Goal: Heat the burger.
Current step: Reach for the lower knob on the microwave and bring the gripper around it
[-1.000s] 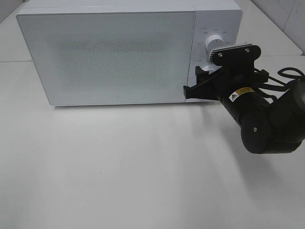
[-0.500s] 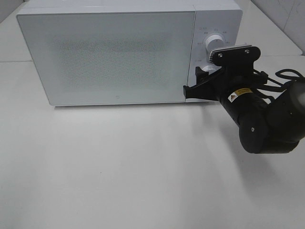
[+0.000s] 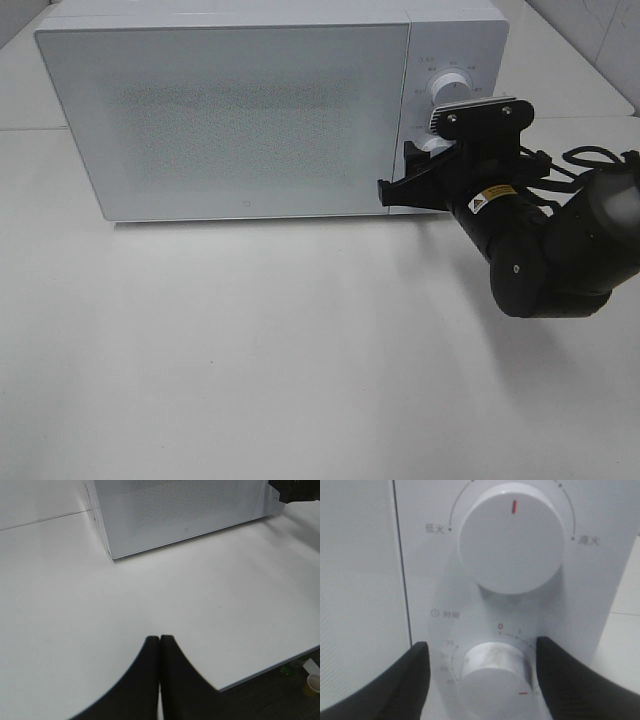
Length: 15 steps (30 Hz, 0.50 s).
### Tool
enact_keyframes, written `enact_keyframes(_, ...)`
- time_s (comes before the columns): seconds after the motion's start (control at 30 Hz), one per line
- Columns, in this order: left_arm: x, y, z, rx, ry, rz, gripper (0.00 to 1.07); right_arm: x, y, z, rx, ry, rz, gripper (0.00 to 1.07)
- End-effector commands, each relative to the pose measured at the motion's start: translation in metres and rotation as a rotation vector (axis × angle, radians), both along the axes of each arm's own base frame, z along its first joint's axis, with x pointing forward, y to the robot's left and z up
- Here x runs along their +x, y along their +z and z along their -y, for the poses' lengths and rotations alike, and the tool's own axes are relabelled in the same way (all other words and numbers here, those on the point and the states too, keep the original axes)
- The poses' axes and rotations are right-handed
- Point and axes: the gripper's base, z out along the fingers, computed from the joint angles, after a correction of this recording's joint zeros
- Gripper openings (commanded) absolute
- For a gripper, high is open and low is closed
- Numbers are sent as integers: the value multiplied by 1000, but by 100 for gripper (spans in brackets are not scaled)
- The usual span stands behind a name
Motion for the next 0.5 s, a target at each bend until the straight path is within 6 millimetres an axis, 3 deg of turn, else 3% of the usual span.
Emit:
enact_keyframes(0.03, 0, 0, 0, -9, 3, 16, 0, 8, 6, -2, 20, -6, 19, 60)
enact_keyframes(0.5, 0, 0, 0, -9, 3, 16, 0, 8, 3, -3, 12, -4, -12, 57)
